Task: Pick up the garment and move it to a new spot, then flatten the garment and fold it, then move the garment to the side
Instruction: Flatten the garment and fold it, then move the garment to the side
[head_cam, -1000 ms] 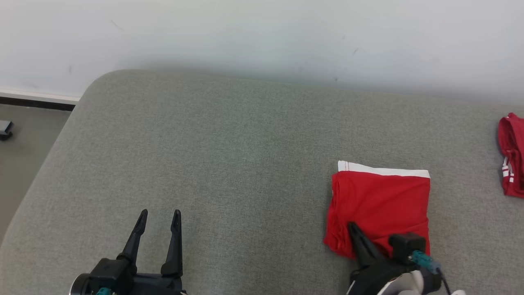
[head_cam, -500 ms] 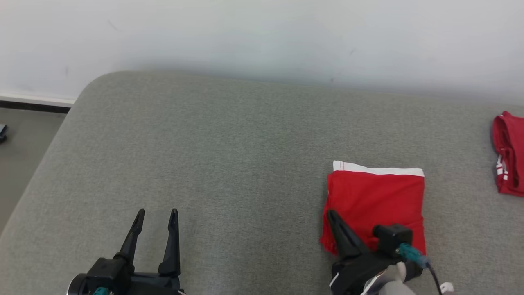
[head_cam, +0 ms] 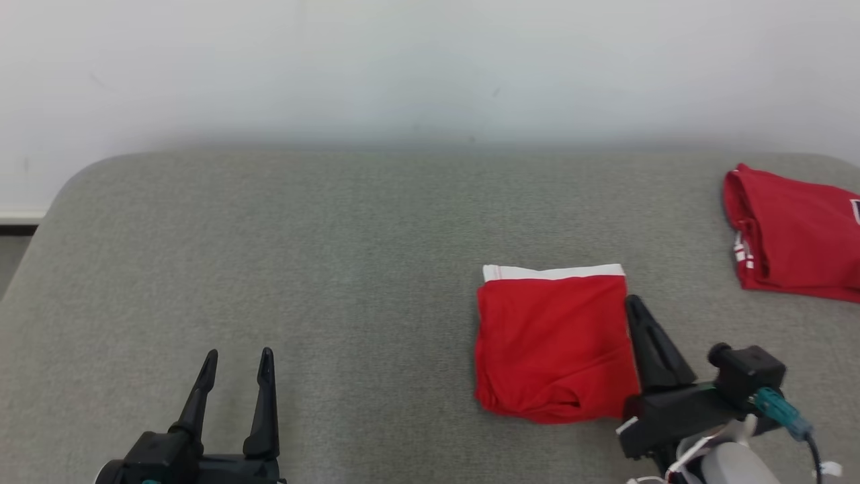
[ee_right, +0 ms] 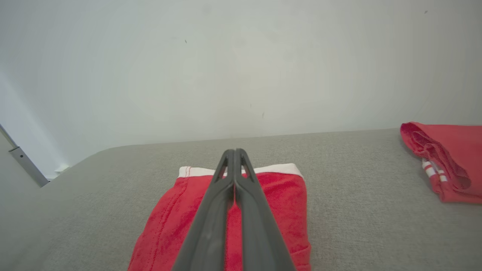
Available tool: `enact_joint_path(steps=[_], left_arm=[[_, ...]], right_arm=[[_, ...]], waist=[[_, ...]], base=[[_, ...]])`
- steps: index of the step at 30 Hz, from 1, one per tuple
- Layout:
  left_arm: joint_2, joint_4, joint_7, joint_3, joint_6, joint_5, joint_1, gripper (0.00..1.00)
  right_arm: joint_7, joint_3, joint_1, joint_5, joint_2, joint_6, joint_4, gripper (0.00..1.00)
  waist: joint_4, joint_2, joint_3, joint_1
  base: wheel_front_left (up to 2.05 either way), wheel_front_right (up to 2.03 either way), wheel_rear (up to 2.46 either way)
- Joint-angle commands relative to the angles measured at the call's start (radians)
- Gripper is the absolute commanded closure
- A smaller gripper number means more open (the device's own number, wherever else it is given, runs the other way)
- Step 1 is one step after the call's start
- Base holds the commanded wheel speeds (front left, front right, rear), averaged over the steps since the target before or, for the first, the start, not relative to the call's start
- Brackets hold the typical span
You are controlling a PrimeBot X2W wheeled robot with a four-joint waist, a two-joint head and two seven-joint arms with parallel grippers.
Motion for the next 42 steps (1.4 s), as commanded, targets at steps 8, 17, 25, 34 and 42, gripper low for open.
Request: enact_joint_path(steps=[8,17,25,34,42], left_arm=[[0.008,-0.013,-0.003,0.03,0.001,0.028,0.041,0.0],[0.021,-0.021,-0.003,0.037,0.001,0.048,0.066,0.0],[0.026,-0.027,-0.003,0.058,0.002,0.068,0.085,0.0],[0.036,-0.059,-0.003,0.054,0.002,0.07,0.129,0.0],[0.044,-0.076,-0.003,0.053,0.002,0.07,0.149,0.0]], right_arm=[[0.0,-0.115,0.111,-0.039,-0.028,-0.003,-0.08,1.0],[0.0,-0.148,0.19,-0.071,-0.018,-0.003,-0.137,0.0],[0.0,-0.174,0.236,-0.092,0.004,-0.003,-0.159,0.0],[0.0,-0.185,0.264,-0.109,0.003,-0.003,-0.169,0.0],[0.01,-0.185,0.272,-0.114,0.008,-0.003,-0.179,0.0]], waist=[[-0.085,0.0,-0.037,0.0],[-0.105,0.0,-0.051,0.0],[-0.089,0.0,-0.064,0.0],[-0.066,0.0,-0.075,0.0],[-0.055,0.0,-0.077,0.0]], base=[[0.0,0.0,0.0],[0.0,0.0,0.0],[0.0,0.0,0.0],[0.0,0.0,0.0],[0.0,0.0,0.0]])
